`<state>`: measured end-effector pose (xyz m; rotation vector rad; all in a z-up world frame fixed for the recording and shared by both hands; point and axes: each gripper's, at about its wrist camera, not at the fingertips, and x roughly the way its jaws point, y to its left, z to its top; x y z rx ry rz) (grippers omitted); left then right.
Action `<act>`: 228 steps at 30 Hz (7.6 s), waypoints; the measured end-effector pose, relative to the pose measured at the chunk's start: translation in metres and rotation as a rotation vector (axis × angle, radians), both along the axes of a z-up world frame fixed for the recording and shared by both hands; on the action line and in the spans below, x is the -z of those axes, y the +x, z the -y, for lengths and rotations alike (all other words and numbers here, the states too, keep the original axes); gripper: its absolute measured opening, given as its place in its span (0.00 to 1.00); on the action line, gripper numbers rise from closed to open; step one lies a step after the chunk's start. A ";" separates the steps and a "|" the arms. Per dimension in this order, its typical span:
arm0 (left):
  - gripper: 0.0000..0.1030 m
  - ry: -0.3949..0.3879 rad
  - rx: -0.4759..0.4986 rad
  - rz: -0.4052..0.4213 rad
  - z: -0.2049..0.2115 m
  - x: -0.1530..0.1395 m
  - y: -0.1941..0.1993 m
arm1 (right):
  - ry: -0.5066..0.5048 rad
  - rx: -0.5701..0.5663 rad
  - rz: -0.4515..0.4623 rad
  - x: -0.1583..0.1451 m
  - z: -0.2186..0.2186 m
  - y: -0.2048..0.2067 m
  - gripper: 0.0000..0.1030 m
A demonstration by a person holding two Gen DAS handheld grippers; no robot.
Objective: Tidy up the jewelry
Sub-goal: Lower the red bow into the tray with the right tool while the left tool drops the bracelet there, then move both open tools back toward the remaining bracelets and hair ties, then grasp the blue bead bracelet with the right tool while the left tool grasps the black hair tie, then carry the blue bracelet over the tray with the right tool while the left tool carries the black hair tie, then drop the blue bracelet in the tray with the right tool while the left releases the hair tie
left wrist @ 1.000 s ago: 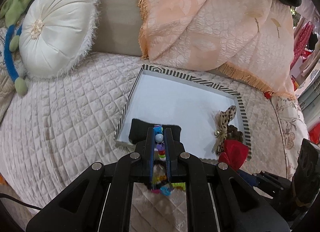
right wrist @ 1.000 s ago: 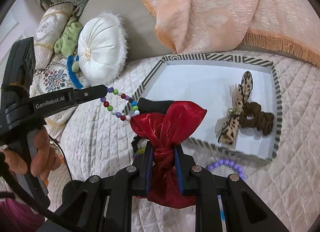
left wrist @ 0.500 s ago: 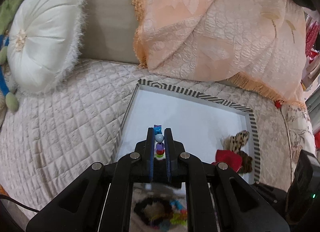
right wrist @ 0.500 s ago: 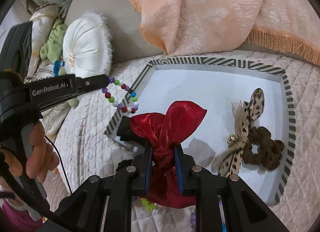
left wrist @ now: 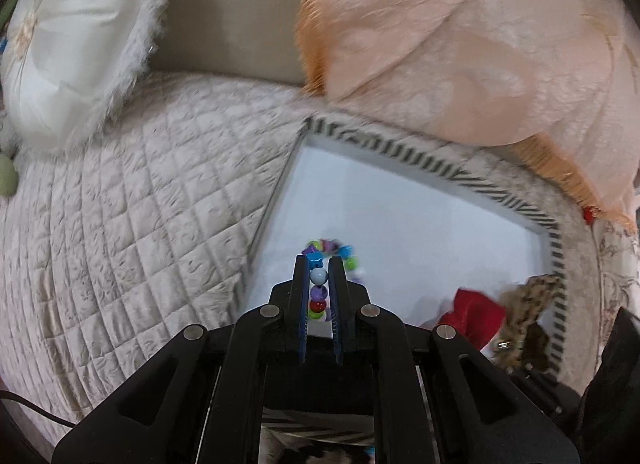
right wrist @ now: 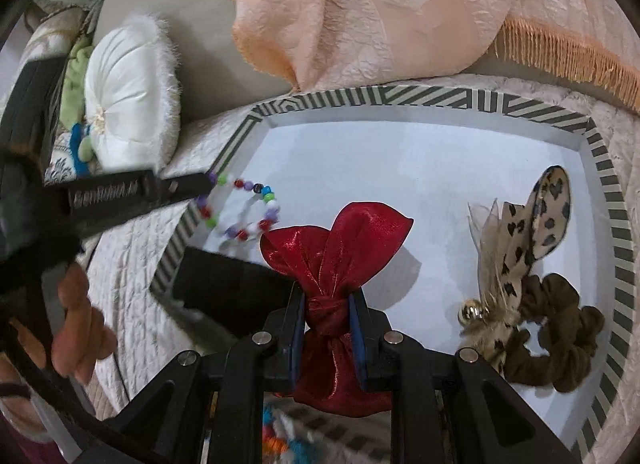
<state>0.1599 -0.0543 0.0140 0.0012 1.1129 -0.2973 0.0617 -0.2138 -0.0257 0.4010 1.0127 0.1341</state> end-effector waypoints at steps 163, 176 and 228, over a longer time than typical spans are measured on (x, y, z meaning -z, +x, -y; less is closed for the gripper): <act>0.05 -0.044 0.051 0.112 -0.028 -0.060 -0.154 | -0.157 -0.082 0.203 -0.095 0.023 -0.176 0.09; 0.05 -0.014 0.063 0.089 -0.008 -0.050 -0.123 | -0.161 -0.097 0.179 -0.091 0.031 -0.126 0.09; 0.05 0.046 0.043 0.051 0.043 -0.010 0.018 | -0.237 0.018 0.047 -0.042 0.111 0.050 0.09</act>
